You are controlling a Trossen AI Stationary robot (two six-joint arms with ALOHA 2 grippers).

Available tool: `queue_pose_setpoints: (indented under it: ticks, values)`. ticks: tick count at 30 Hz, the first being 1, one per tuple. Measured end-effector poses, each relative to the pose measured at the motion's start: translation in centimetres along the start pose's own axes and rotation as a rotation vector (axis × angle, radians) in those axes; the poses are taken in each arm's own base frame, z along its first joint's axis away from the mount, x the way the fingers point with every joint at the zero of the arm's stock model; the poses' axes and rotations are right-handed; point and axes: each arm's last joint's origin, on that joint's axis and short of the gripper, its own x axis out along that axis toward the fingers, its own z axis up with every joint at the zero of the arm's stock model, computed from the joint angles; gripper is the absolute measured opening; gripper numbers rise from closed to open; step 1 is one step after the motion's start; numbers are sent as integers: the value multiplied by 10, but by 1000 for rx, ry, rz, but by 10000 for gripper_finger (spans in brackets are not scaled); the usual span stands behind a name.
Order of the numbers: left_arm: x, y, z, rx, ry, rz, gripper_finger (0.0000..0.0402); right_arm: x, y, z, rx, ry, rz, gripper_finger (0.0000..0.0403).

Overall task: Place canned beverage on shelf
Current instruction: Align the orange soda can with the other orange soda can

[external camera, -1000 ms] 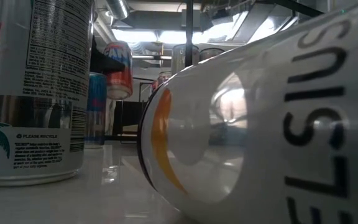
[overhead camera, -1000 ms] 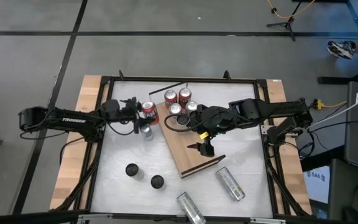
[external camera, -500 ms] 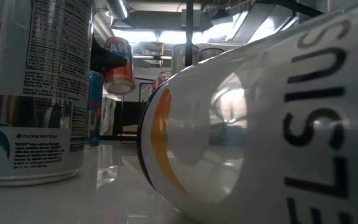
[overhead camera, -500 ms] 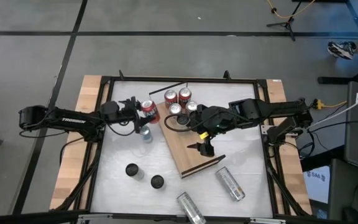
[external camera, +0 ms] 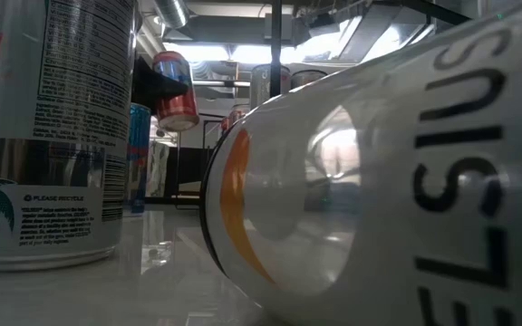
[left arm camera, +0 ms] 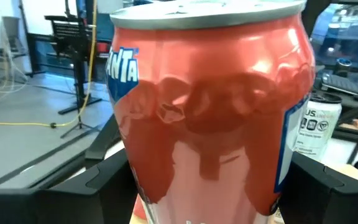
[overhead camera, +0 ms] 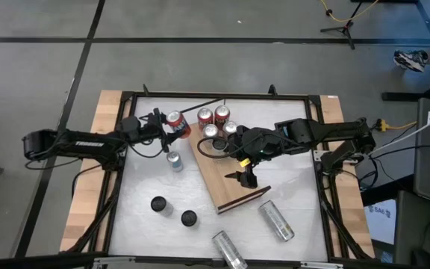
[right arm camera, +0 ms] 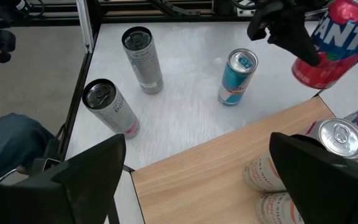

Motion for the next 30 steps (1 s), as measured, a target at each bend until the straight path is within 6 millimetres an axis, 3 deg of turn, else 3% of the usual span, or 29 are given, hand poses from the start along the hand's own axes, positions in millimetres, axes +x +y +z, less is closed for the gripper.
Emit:
queue_pose_setpoints:
  ticks: [15, 30]
  values:
    - [34, 4, -14, -14, 152, -48, 285, 0, 0, 0, -28, 0, 0, 392]
    - [42, 7, -26, 19, 203, -1, 285, 0, 0, 2, -28, -18, 2, 392]
